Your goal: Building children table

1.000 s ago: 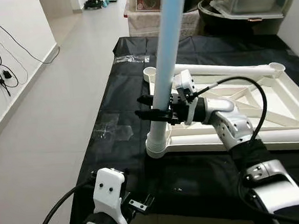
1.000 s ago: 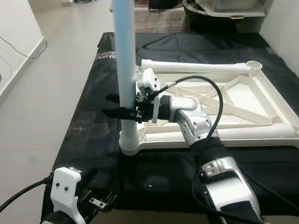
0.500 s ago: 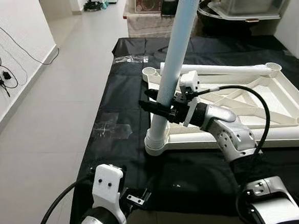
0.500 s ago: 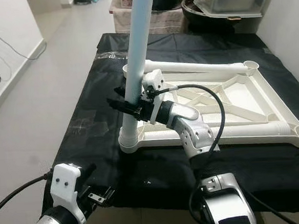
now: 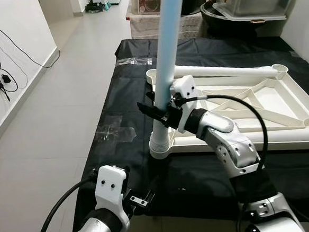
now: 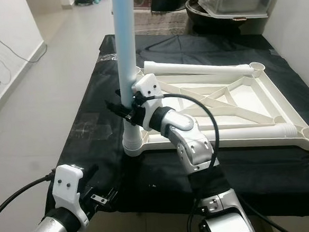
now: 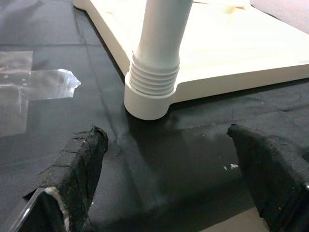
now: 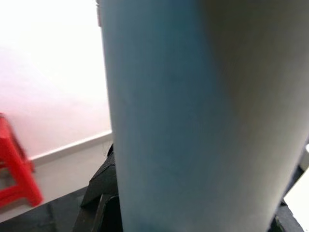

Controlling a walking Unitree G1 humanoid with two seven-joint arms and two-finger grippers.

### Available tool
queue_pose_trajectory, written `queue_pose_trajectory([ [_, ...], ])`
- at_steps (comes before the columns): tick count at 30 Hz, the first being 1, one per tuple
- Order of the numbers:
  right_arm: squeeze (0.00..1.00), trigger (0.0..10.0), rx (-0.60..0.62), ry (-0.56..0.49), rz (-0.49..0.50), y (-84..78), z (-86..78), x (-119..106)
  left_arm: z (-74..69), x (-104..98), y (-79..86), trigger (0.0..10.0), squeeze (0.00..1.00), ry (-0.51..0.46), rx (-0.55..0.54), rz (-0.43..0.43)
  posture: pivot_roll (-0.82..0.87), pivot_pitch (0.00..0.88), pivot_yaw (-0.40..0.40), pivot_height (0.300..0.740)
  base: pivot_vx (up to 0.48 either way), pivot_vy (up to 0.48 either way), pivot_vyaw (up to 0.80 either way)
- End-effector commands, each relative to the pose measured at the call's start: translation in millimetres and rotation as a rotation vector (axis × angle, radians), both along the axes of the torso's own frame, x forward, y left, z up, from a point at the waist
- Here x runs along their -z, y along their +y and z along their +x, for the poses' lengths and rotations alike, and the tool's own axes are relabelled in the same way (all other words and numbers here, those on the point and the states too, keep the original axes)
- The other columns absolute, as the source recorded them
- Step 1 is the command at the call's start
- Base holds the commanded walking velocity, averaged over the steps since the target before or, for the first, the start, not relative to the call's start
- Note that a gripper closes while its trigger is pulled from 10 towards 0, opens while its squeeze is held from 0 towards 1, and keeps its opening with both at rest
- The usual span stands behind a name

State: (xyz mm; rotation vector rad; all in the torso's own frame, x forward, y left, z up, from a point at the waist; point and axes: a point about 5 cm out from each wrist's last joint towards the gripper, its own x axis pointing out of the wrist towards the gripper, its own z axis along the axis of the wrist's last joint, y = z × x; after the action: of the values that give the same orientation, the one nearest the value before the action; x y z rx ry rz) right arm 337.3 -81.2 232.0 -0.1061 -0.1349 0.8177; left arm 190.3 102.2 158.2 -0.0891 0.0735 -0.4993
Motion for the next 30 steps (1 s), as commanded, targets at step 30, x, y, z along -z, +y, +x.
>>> queue_pose_trajectory([
  [30, 0.0, 10.0, 0.902, 0.122, 0.117, -24.4, -9.1, 35.6, 9.7, 4.0, 6.5, 10.0, 0.0, -0.021, -0.006, 0.041, 0.14, 0.113, -0.041, 0.74, 0.0, 0.0, 0.0],
])
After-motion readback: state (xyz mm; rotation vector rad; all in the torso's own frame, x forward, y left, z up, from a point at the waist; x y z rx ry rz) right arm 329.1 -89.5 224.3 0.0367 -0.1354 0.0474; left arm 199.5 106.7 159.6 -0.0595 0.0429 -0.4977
